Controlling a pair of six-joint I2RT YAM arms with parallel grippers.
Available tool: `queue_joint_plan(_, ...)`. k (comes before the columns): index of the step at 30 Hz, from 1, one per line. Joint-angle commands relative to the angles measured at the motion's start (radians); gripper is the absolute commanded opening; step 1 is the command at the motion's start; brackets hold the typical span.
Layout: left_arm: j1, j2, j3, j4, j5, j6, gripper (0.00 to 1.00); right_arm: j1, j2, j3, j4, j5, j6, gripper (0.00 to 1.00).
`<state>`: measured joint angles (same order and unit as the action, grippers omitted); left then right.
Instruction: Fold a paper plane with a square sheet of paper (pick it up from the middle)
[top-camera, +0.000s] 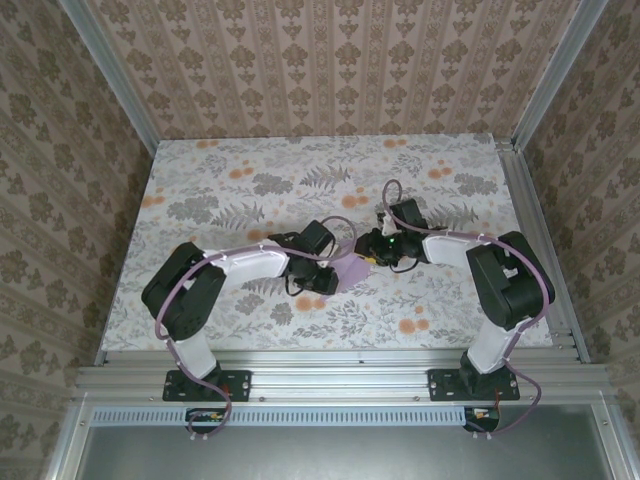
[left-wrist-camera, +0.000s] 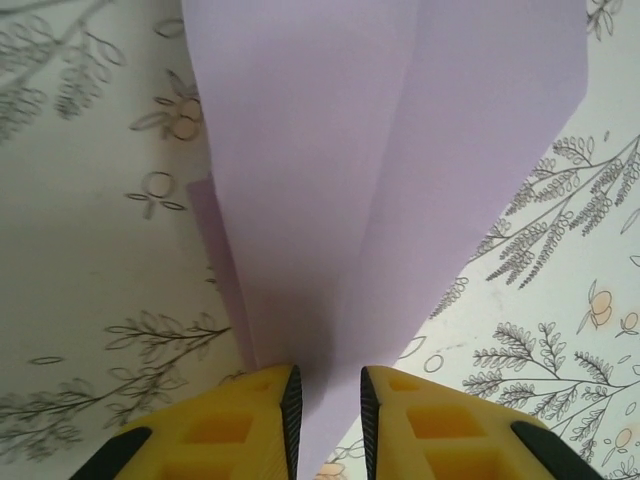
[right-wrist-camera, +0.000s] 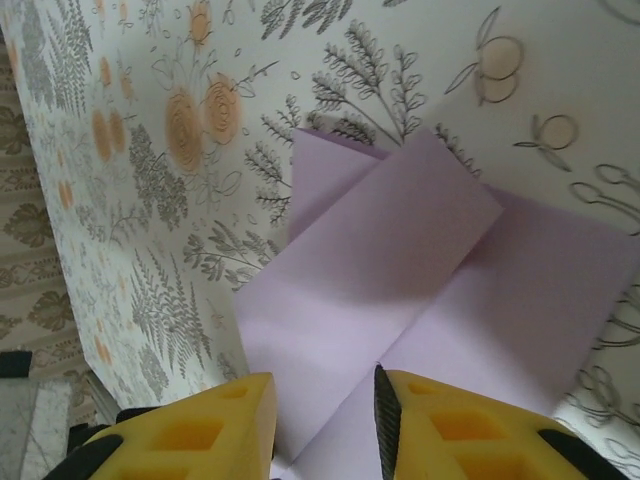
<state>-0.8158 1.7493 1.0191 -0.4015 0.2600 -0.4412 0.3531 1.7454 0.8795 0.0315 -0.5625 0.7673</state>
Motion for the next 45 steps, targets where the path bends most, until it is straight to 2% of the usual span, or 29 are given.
queue_joint_plan(1,0.035,-0.01,0.028,-0.049,0.018,0.04,0.26,0.009,0.019,-0.014,0.034,-0.016,0.033,0.36)
queue_joint_plan(16,0.095,0.045,0.016,0.01,0.075,0.06,0.25,0.072,0.09,0.029,0.028,-0.002,0.056,0.4)
queue_joint_plan(24,0.104,0.053,0.004,0.012,0.085,0.069,0.24,0.087,0.108,0.032,0.108,-0.038,0.119,0.41)
queue_joint_plan(33,0.11,0.044,-0.005,0.027,0.116,0.066,0.23,0.116,0.112,0.004,0.194,-0.067,0.191,0.38)
queue_joint_plan(45,0.145,-0.007,-0.046,0.065,0.183,0.042,0.24,0.158,0.138,0.015,0.129,-0.009,0.157,0.3)
